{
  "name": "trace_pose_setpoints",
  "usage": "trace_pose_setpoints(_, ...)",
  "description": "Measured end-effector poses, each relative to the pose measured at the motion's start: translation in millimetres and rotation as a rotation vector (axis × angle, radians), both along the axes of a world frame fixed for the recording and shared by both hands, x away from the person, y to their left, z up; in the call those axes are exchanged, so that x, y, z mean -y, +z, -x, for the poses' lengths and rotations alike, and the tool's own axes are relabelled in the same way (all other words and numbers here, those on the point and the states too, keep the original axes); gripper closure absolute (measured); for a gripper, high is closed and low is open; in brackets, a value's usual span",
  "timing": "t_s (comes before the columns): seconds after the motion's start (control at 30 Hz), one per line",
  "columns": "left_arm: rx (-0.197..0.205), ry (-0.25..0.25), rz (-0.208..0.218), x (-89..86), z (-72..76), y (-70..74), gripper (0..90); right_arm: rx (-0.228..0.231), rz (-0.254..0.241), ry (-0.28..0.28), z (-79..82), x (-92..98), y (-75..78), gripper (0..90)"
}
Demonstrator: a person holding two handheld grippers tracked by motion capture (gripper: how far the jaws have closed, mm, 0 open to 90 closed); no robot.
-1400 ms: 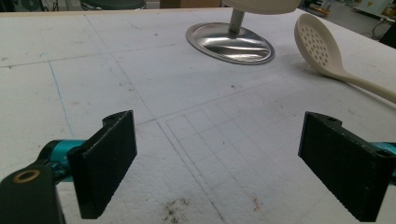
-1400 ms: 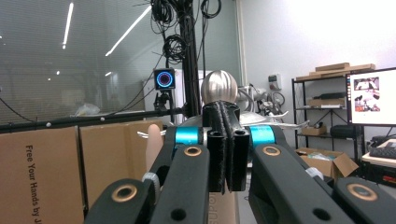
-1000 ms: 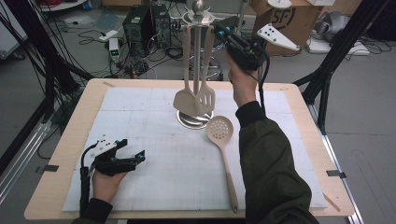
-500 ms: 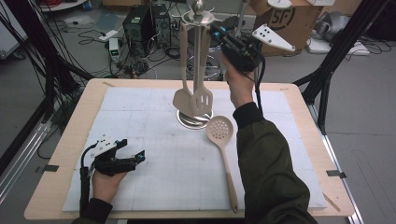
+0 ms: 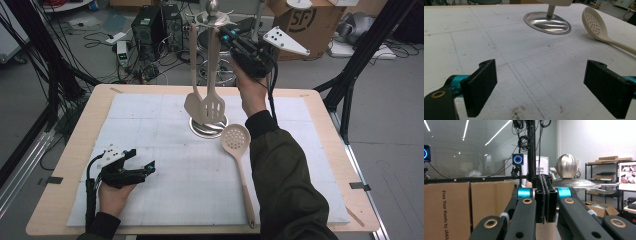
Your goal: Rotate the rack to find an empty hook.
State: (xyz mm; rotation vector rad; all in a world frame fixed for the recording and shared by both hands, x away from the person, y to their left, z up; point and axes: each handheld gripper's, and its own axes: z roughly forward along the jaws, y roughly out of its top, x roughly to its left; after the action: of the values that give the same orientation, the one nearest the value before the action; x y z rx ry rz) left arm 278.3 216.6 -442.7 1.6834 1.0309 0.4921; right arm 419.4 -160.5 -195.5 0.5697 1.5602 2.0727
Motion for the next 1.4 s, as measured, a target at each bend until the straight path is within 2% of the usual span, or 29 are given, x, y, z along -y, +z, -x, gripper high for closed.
trace_pose_setpoints(0.43,-0.002,0.002,0.004,-0.3,-0.5,-0.4,12.0,0.004,-0.008,0.012,0.3,-11.9,-0.9,89.8)
trace_pose_setpoints(0.77,-0.004,0.0,0.002,-0.2,-0.8,-0.6,12.1,0.001,-0.002,0.015,0.5,-14.2,-1.3,89.8)
trace_pose_setpoints(0.87,-0.004,0.003,0.003,-0.7,-0.4,-0.4,12.0,0.0,-0.01,0.023,-0.6,-10.5,-2.2,89.8)
trace_pose_setpoints(1.07,-0.004,0.002,0.002,-0.7,-0.4,-0.6,12.0,-0.019,-0.028,-0.009,-5.8,4.3,-8.0,89.8)
trace_pose_setpoints(1.2,-0.005,0.001,0.001,-0.9,-0.9,-1.1,12.0,-0.046,-0.061,-0.027,-13.2,14.0,-13.7,89.8)
trace_pose_setpoints(1.4,-0.006,0.009,0.005,-2.5,-0.8,-1.4,12.0,-0.081,-0.057,-0.051,-26.0,24.5,-21.2,89.8)
